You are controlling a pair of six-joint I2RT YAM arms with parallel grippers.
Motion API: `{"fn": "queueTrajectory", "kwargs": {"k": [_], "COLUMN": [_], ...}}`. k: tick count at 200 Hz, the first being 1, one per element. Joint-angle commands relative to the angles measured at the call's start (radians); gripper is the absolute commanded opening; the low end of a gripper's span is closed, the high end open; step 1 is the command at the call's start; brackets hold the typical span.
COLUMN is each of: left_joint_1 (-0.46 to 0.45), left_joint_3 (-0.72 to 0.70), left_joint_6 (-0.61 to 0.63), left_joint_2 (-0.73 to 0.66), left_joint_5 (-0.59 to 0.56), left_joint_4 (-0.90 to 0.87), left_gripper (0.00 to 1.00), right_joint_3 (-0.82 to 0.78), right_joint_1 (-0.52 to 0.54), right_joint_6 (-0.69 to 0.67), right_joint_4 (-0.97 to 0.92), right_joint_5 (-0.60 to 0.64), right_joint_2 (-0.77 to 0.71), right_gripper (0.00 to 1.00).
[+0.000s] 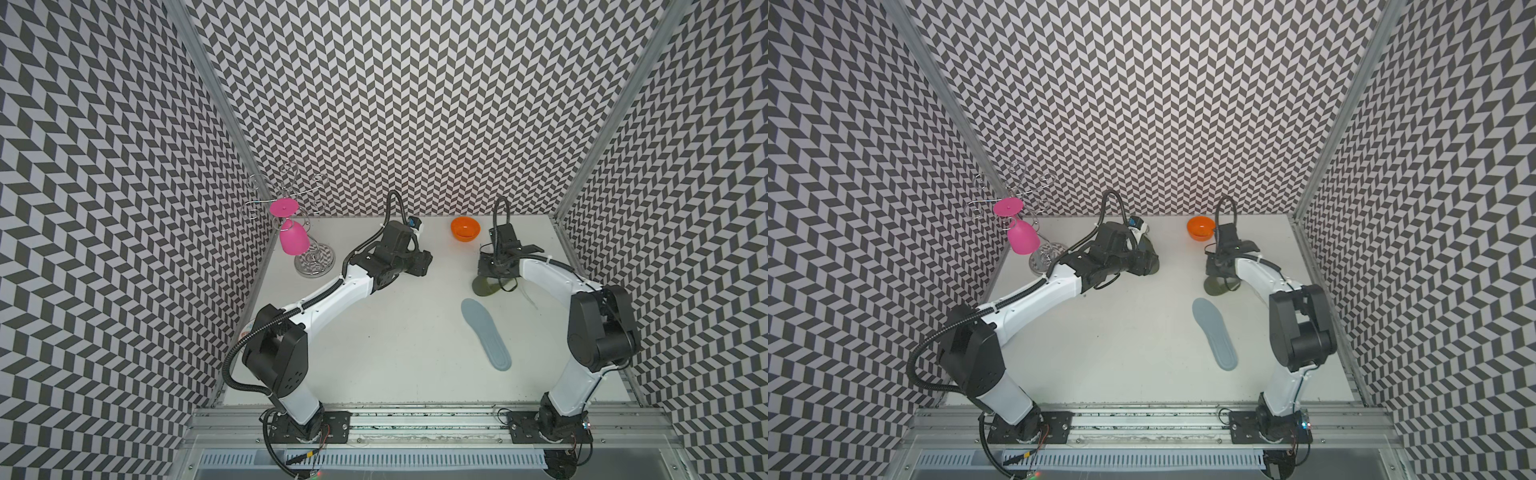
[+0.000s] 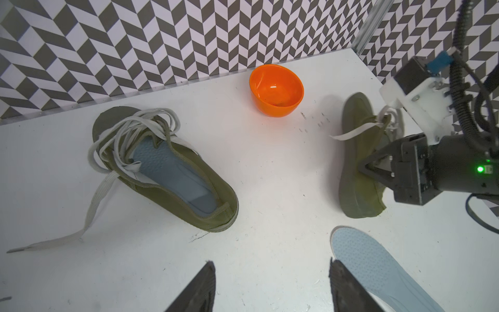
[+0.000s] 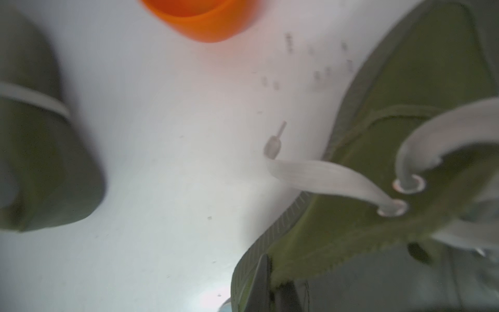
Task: Insert the insole into the shoe
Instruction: Move the shoe to the center of the board.
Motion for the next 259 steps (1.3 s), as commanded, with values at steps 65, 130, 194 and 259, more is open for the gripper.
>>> {"fn": "queueTrajectory", "kwargs": {"k": [65,130,194,259], "left_joint_1": [0.101,0.142,0.131,0.1], "left_joint_3": [-0.072,-0.073,-0.084,-0.201], "left_joint_6": [-0.033,-0.029,-0.041,-0.069], "left_joint_2": [-0.126,-0.15,-0.133,-0.149], "left_joint_5": [-0.012,-0.007,0.018,0.026], "left_joint_4": [0.013,0.001,-0.01,-0.001], "left_gripper": [0.67,0.67,0.67,0.67], "right_joint_3": [0.113,-0.033,-0.24,-0.222], "right_joint_1": [0.257,0.295,0.388,0.416], "right_joint_6": [0.013,0.07,0.2,0.225], "right_joint_4": [-0.096,-0.112,0.006,-0.026], "right_joint_5": [-0.066,-0.107,-0.249,-0.211], "right_joint_2": [0.0,-0.087,-0.18,-0.237], "right_gripper": [0.0,0.01,0.04,0.39]}}
